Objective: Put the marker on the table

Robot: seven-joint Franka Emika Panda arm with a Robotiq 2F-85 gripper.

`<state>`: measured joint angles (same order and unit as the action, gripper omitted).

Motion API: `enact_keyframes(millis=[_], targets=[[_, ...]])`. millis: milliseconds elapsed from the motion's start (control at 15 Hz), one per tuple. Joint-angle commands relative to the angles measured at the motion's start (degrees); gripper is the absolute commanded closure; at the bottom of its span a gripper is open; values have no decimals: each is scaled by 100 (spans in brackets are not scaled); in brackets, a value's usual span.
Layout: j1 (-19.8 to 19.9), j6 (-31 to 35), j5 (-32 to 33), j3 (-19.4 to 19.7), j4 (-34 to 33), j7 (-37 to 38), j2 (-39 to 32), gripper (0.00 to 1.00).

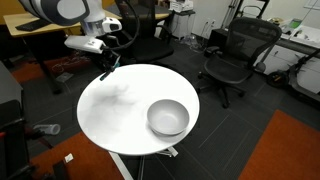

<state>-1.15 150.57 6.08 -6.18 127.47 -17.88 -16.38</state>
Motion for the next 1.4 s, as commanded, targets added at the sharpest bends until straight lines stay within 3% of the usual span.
enact_keyframes(millis=[0, 400, 867, 1333], targets=[[-85, 138, 295, 85, 256, 35, 158, 95], [-64, 315, 213, -39, 681, -59, 159, 95], [-43, 1094, 251, -77, 1164, -139, -45, 95], [-80, 1313, 383, 24, 1085, -24, -492, 95]])
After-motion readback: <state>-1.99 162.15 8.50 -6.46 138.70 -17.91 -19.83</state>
